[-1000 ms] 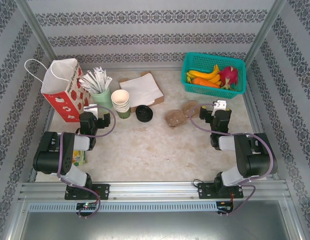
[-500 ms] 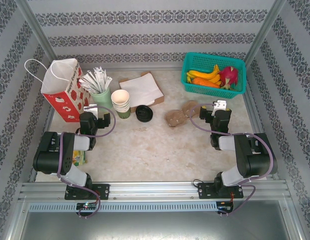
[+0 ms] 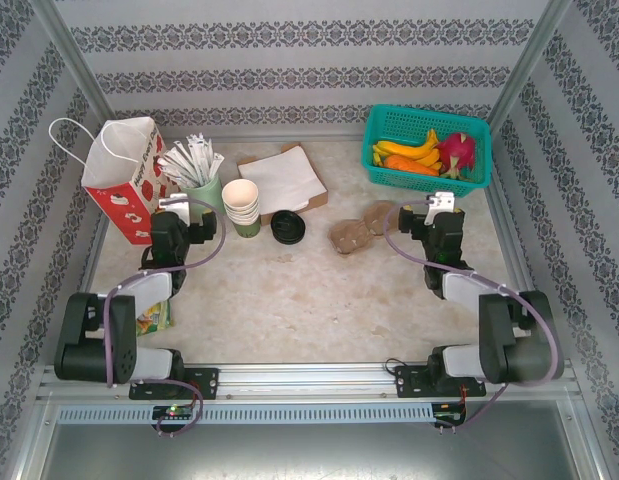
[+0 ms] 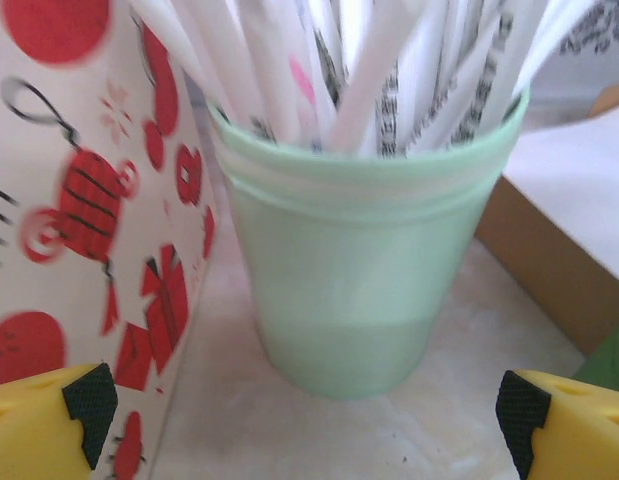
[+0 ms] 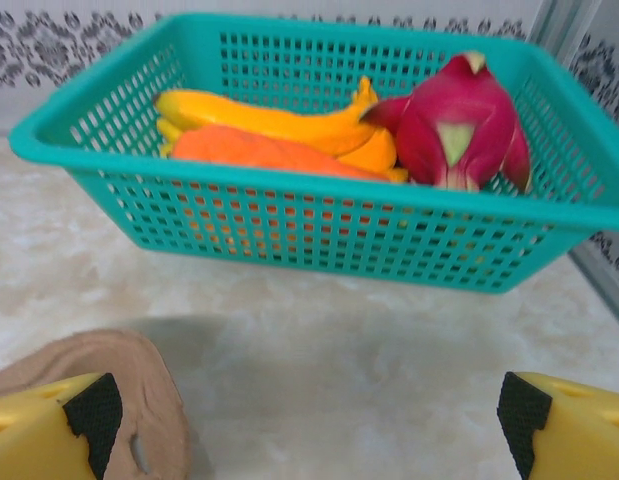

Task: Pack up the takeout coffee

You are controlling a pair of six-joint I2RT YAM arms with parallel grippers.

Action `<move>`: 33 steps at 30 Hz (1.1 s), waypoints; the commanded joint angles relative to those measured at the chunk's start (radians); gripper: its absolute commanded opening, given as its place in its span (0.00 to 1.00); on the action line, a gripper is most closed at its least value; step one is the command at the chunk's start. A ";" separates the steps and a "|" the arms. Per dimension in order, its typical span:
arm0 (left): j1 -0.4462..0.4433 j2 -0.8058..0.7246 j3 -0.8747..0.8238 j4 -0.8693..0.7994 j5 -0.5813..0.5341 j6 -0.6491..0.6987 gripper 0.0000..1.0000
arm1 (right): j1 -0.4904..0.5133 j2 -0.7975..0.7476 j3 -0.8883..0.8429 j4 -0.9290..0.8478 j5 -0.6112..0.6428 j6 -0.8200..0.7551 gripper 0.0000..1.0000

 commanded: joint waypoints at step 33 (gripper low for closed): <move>-0.176 0.063 0.946 -1.542 0.147 -0.510 0.84 | 0.356 0.050 0.407 -0.282 -0.246 0.438 0.98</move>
